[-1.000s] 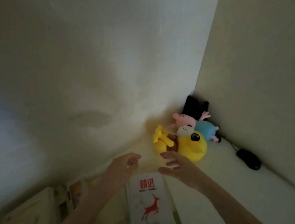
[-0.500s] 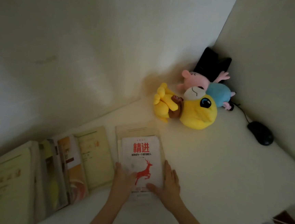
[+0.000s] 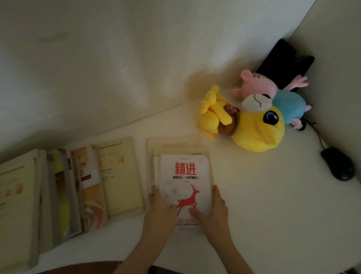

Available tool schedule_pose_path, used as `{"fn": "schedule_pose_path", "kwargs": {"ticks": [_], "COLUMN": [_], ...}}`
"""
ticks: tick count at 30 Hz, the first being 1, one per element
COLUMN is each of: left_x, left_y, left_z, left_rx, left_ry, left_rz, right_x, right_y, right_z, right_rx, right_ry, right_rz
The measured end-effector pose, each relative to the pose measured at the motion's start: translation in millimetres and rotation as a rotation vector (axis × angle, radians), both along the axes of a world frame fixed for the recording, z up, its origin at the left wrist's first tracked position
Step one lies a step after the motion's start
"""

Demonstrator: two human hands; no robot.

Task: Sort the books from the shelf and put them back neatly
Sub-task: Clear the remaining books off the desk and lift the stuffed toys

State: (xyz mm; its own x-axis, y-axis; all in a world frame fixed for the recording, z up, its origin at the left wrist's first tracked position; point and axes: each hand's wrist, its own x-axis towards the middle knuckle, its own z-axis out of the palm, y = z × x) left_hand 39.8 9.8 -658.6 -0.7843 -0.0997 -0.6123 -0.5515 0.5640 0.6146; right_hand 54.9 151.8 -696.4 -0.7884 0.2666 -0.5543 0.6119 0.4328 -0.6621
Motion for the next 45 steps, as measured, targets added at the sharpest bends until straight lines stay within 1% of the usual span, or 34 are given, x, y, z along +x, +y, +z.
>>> {"fn": "schedule_pose_path", "kwargs": {"ticks": [3,7,9,13,16,18,20,22,24,27,30,33,36,41,43,45], "left_x": [-0.9,-0.7,0.4,-5.7,-13.4,-18.8,-26.7,-38.1,-49.4,-61.8,-71.2,-80.6,-82.2,-76.9,-75.5,-71.0], "left_y": [16.3,28.9,31.1,33.9,33.4,25.3,9.3,-8.1,-20.9,-24.6,-26.2,-27.1,-17.1,-20.3,-24.0,-24.4], "left_z": [-7.8,-17.5,-22.5,-24.7,-9.4,-8.0,-10.7,-14.4,-19.8,-27.4,-33.2,-39.6,-36.6,-44.0,-46.1,-42.9], "left_rx": [0.033,0.166,0.208,0.232,0.281,0.208,0.095,0.048,0.055,0.046,0.01,0.12,0.229,0.287,0.31,0.336], "left_ry": [0.021,0.033,-0.004,-0.037,0.016,0.082,0.12,0.109,0.045,-0.026,-0.082,-0.098,-0.052,-0.02,-0.032,0.004], "left_rz": [-0.052,0.092,0.092,0.005,-0.022,-0.02,0.044,0.12,0.171,0.214,0.271,0.382,0.439,0.455,0.482,0.476], "right_x": [1.5,4.6,9.3,13.8,8.9,6.4,4.9,4.2,2.2,-3.0,-15.1,-30.6,-41.8,-41.9,-43.5,-48.8], "right_y": [32.8,69.3,78.6,89.6,97.8,102.0,104.6,104.6,101.9,95.6,83.2,63.9,49.4,26.1,19.8,16.4], "right_z": [-9.7,-5.6,-1.5,-0.4,1.3,1.5,2.1,4.6,7.1,6.0,-1.8,-7.7,-16.6,-14.5,-14.3,-11.1], "right_rx": [-0.075,-0.217,-0.269,-0.296,-0.257,-0.254,-0.268,-0.27,-0.278,-0.292,-0.306,-0.263,-0.301,-0.398,-0.378,-0.358], "right_ry": [0.004,-0.065,-0.092,-0.079,-0.062,-0.064,-0.082,-0.079,-0.06,-0.035,-0.052,-0.023,0.0,0.027,0.009,-0.005], "right_rz": [-0.096,-0.099,-0.096,-0.18,-0.204,-0.196,-0.19,-0.191,-0.197,-0.186,-0.176,-0.096,-0.067,0.004,0.049,0.079]}}
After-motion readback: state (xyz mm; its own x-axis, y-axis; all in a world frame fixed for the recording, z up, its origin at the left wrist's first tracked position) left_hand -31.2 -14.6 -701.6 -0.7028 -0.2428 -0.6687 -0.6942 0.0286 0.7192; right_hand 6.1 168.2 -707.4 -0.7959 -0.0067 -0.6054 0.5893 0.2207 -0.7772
